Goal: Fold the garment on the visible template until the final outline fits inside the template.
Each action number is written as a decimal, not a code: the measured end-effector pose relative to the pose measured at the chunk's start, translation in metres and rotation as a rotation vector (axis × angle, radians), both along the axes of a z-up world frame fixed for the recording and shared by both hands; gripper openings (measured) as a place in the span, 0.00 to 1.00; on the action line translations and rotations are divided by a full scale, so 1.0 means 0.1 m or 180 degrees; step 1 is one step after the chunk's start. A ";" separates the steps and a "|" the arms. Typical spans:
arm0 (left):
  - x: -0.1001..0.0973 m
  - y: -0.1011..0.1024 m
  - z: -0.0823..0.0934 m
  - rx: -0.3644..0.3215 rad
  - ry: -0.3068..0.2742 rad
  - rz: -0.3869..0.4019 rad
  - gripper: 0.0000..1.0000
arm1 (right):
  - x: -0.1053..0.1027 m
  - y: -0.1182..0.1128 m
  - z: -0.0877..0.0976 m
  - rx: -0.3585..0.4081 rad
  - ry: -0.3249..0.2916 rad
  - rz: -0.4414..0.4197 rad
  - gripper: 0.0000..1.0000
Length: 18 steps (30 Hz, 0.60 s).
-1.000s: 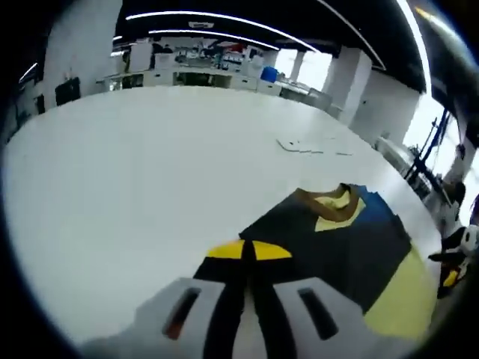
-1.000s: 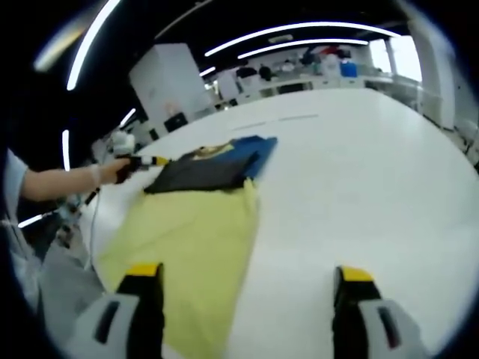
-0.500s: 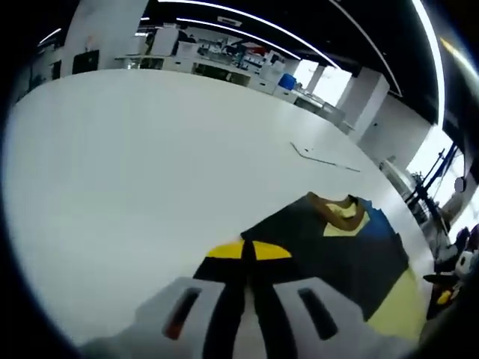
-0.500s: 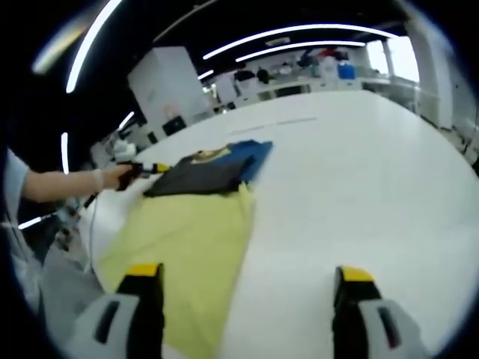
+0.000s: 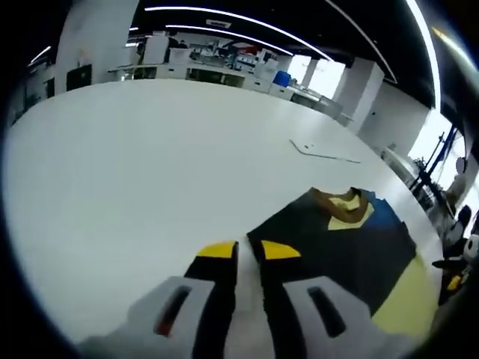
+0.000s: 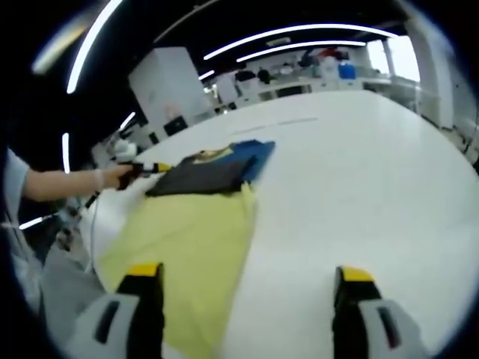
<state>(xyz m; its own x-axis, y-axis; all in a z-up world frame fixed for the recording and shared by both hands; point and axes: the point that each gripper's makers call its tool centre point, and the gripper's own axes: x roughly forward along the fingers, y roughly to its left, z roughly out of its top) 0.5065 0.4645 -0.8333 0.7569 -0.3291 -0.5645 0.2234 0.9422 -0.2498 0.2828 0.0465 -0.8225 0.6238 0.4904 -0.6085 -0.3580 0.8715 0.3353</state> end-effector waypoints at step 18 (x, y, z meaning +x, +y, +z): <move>-0.56 -0.42 0.54 -0.0035 -0.0572 -0.1024 0.70 | 0.14 0.17 0.21 0.0059 -0.0186 0.0161 0.95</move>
